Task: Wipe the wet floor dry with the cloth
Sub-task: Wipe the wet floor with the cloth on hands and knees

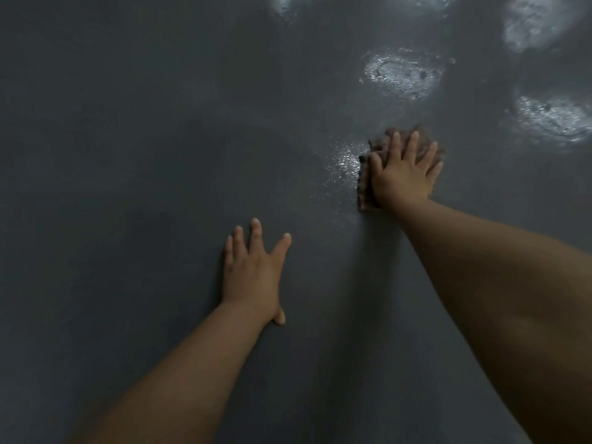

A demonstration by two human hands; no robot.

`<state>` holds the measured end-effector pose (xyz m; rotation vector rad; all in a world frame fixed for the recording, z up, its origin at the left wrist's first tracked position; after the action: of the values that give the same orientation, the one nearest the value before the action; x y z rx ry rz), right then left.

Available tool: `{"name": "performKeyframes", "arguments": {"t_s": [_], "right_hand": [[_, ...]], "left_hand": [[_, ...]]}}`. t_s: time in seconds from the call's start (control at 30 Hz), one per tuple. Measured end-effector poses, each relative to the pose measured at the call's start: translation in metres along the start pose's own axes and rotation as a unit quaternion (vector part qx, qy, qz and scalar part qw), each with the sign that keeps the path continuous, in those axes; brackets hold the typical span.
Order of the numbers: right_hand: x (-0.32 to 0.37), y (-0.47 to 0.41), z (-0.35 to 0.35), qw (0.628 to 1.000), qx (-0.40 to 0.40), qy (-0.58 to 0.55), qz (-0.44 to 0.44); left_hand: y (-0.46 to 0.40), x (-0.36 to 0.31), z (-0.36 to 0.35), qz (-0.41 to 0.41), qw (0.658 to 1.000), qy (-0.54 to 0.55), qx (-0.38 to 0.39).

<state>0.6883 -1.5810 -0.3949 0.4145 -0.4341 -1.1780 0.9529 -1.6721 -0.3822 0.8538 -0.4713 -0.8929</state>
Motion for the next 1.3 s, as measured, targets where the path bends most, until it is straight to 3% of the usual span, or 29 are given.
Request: {"name": "performKeyframes", "arguments": {"t_s": [0.17,0.27,0.63,0.77,0.87,1.0,1.13,1.2,1.3], "right_hand": [[0.093,0.039,-0.030,0.981,0.017,0.081,0.173],[0.117,0.085,-0.058,0.972,0.009,0.086,0.218],[0.052,0.178,-0.113,0.978,0.031,0.065,0.195],[0.017,0.142,-0.091,0.991,0.032,0.072,0.106],[-0.004,0.119,-0.071,0.999,0.032,0.009,0.030],[0.020,0.122,-0.079,0.999,0.044,-0.022,-0.006],[0.108,0.150,-0.104,0.981,0.060,0.073,0.170],[0.149,0.187,-0.133,0.947,0.080,0.126,0.285],[0.179,0.265,-0.181,0.866,0.082,0.199,0.451]], "left_hand": [[0.001,0.005,-0.002,-0.006,1.000,0.001,0.002],[0.005,0.013,-0.004,0.006,1.000,-0.003,-0.010],[0.039,0.032,-0.030,0.030,0.993,0.078,-0.078],[0.050,0.052,-0.044,0.043,0.992,0.097,-0.064],[0.059,0.067,-0.056,0.057,0.990,0.116,-0.053],[0.070,0.078,-0.075,0.065,0.983,0.161,-0.061],[0.083,0.092,-0.074,0.076,0.949,0.256,-0.165],[0.086,0.103,-0.074,0.092,0.934,0.287,-0.193],[0.088,0.125,-0.074,0.115,0.914,0.325,-0.215]]}}
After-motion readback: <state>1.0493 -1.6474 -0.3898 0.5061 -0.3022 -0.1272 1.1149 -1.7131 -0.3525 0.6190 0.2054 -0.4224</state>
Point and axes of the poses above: each hand's wrist, its own y-axis away from the middle knuckle, its own z-axis out of the back of the hand, x = y × z, the point moved 9 cm from there along -y, towards the middle knuckle, and after that the axes turned 15 degrees about x, right-handed, at the moved point
